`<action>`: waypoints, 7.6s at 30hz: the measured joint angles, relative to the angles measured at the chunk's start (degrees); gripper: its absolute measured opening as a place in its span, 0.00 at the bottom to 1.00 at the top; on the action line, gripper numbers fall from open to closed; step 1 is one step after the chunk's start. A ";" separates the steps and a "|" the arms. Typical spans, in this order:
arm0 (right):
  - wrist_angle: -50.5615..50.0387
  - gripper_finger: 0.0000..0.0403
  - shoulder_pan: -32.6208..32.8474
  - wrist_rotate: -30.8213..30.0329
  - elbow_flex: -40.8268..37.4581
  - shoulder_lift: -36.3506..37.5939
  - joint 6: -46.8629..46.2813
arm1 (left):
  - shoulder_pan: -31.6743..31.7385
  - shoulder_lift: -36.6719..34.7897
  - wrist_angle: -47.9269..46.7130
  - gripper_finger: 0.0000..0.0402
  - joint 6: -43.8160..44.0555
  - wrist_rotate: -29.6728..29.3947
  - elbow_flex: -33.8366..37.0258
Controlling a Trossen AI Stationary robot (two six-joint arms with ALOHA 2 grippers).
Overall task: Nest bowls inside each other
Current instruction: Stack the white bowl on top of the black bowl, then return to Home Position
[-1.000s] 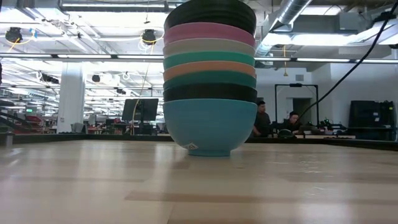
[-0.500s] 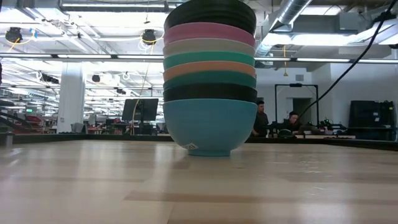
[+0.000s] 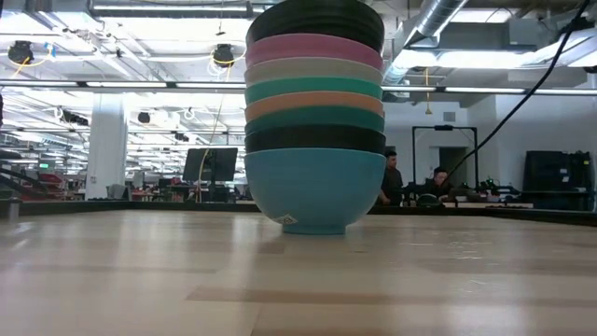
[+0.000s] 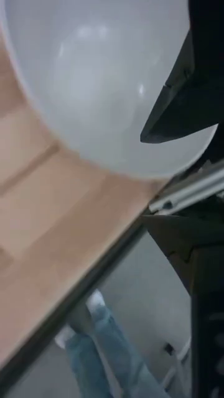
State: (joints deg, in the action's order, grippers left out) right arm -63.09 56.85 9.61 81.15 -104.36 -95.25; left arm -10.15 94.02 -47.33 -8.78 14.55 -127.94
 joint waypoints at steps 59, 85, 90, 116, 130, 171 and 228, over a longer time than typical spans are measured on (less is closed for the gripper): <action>-27.01 0.02 -25.16 -26.24 31.56 0.69 36.40 | 1.91 -6.13 -11.99 0.24 1.79 -13.14 -6.88; -22.53 0.02 -40.09 -27.55 53.34 -9.49 68.59 | 19.79 -13.38 -29.28 0.24 5.48 -12.26 -6.73; -23.01 0.03 -39.98 -26.20 53.87 -14.13 69.97 | 20.70 -13.82 -29.22 0.24 5.42 -12.18 -6.77; -19.20 0.20 -37.70 -19.81 53.70 -21.15 64.24 | 20.70 -14.14 -29.07 0.24 6.45 -10.32 -6.75; -18.96 0.32 -41.97 -18.13 53.59 -19.95 63.76 | 20.71 -14.12 -29.60 0.24 6.11 -10.33 -6.75; -17.40 0.31 -28.80 -25.11 53.61 23.02 73.10 | 20.33 -25.14 -42.14 0.24 18.61 -12.32 -5.66; 56.24 0.31 -2.20 -33.92 -66.36 104.24 95.12 | 20.24 -93.31 48.75 0.24 22.05 6.03 115.48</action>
State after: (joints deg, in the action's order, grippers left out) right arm -6.86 54.64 -24.31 14.79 -0.12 -0.13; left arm 10.09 0.71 1.42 13.28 20.58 -12.46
